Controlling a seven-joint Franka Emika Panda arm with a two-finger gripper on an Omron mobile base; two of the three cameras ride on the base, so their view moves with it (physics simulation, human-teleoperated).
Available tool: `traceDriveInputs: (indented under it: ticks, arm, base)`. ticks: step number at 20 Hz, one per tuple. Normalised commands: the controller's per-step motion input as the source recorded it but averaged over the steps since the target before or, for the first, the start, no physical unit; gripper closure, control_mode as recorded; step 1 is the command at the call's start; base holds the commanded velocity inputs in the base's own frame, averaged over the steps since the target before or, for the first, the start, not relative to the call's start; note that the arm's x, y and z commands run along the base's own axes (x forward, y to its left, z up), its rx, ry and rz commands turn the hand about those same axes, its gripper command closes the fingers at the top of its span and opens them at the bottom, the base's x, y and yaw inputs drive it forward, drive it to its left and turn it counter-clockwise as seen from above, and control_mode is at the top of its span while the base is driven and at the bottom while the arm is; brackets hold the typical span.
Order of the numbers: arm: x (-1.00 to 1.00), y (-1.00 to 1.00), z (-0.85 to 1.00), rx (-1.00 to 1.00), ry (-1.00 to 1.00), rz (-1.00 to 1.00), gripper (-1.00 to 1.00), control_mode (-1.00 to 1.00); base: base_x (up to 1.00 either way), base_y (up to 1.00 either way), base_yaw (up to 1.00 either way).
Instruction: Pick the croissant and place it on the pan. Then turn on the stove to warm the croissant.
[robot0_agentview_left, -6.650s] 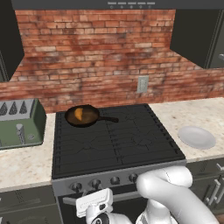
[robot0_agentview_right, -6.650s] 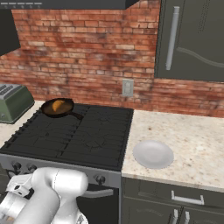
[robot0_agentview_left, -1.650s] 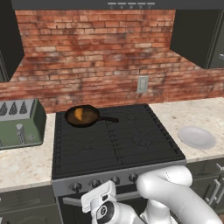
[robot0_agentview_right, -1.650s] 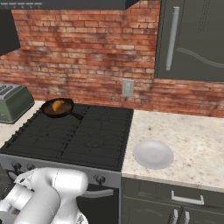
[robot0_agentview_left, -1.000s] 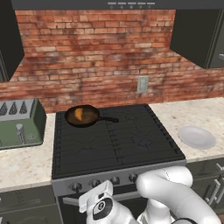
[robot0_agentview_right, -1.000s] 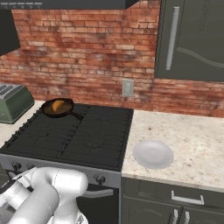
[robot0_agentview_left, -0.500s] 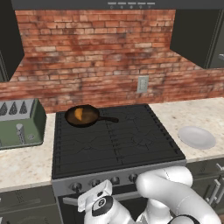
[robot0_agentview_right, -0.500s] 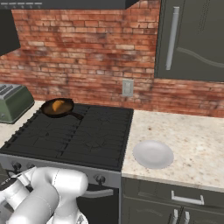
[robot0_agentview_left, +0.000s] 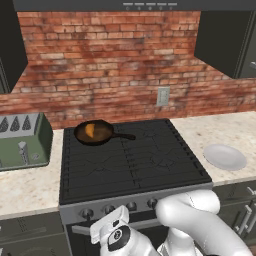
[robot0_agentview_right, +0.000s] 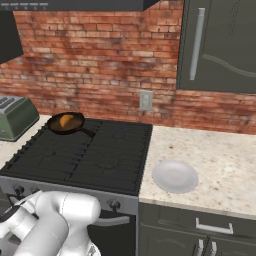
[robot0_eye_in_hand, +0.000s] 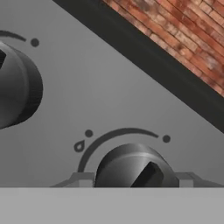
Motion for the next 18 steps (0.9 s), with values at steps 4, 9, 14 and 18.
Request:
traceDriveInputs:
  ticks: [4, 9, 14, 18]
  arm:
    - [0.04, 0.00, 0.00, -0.25, 0.00, 0.23, 1.00, -1.00]
    - [0.00, 0.02, 0.08, -0.29, 0.12, 0.20, 1.00, -1.00]
    - [0.00, 0.11, 0.26, -0.33, 0.23, 0.18, 1.00, -1.00]
    - [0.04, 0.14, 0.31, -0.33, 0.26, 0.18, 1.00, -1.00]
  base:
    - [0.00, 0.00, 0.00]
    - [0.00, 0.00, 0.00]
    - [0.00, 0.00, 0.00]
    - [0.00, 0.00, 0.00]
